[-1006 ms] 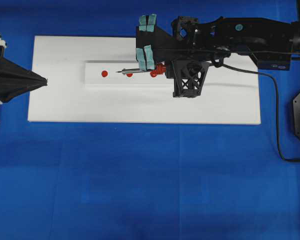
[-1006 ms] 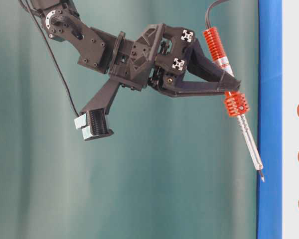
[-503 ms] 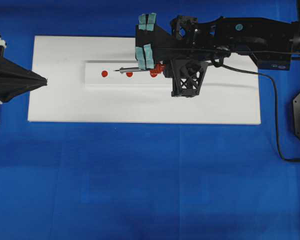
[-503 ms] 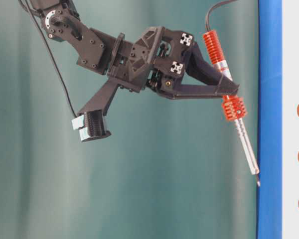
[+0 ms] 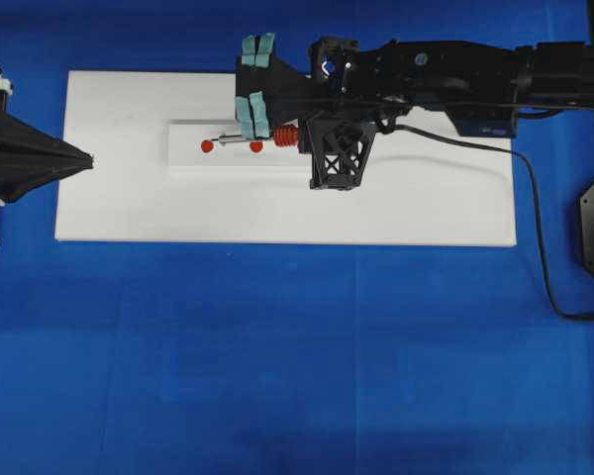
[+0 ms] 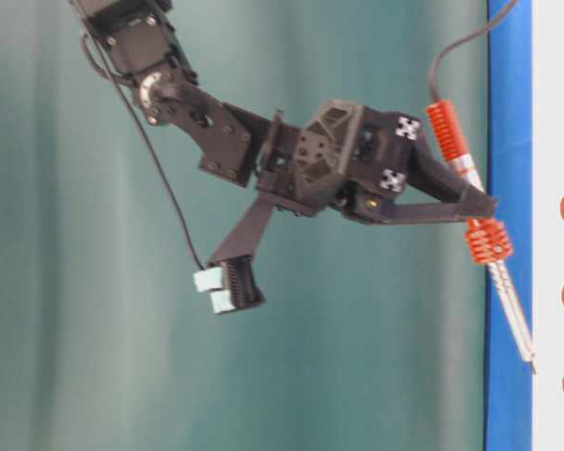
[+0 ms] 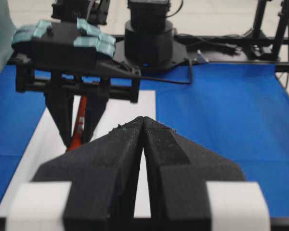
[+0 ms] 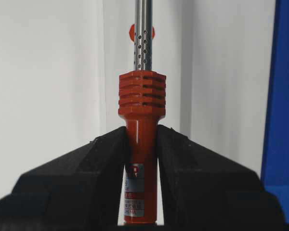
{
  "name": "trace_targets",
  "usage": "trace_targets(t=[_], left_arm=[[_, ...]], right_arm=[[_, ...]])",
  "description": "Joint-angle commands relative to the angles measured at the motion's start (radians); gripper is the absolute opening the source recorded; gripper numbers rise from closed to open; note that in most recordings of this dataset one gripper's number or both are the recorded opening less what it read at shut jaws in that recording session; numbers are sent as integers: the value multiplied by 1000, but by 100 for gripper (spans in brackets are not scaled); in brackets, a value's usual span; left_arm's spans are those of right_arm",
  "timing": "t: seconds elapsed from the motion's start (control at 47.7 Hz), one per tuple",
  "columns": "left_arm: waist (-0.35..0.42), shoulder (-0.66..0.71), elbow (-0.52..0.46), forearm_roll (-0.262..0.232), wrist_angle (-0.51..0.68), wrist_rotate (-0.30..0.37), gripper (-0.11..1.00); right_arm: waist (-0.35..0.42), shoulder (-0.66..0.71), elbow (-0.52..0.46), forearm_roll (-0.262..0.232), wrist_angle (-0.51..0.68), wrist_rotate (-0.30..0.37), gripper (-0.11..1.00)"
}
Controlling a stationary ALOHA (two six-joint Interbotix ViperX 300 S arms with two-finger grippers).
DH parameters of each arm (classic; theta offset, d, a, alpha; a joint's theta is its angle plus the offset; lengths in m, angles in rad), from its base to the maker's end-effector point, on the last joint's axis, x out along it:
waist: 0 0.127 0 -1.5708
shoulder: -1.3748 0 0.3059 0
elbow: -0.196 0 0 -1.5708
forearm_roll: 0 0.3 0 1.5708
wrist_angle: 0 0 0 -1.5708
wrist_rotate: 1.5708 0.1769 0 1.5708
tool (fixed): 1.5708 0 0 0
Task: Touch the tip of the soldering iron to the mark.
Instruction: 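Hold the iron tip pressed on the leftmost red dot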
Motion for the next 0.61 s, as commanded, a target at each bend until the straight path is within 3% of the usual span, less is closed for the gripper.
trace_targets(t=[0.0, 0.587], left_arm=[[2, 8, -9, 2, -11, 2, 2], [0, 8, -9, 2, -11, 5, 2]], right_arm=[[-3, -9, -26, -2, -12, -2, 7], [-11, 26, -17, 0, -35, -9, 7]])
